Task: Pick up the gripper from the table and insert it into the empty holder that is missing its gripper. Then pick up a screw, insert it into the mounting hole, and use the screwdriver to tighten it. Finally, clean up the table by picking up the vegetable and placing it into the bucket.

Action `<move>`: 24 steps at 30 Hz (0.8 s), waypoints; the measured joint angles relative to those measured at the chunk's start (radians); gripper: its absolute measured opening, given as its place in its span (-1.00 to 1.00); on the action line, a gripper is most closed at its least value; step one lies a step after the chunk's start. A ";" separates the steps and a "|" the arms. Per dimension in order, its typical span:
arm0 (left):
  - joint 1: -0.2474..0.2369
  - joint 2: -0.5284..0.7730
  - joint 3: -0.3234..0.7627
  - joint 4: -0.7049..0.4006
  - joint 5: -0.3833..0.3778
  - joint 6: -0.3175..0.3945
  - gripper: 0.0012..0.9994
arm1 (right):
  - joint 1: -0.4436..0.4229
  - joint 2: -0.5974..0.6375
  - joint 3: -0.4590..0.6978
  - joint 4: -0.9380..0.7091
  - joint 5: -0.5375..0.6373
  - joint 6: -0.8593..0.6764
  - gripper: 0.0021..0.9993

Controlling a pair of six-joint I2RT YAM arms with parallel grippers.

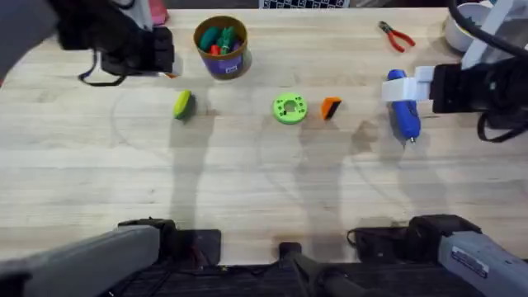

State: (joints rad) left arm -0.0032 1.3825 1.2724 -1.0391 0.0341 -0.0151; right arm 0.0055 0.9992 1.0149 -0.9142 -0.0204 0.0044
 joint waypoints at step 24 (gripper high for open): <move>0.000 -0.095 0.000 0.035 -0.002 -0.001 0.97 | 0.000 0.000 0.000 0.000 0.000 0.000 0.99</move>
State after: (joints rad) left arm -0.0032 1.2873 1.2724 -1.0043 0.0322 -0.0160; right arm 0.0054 0.9993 1.0149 -0.9146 -0.0204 0.0044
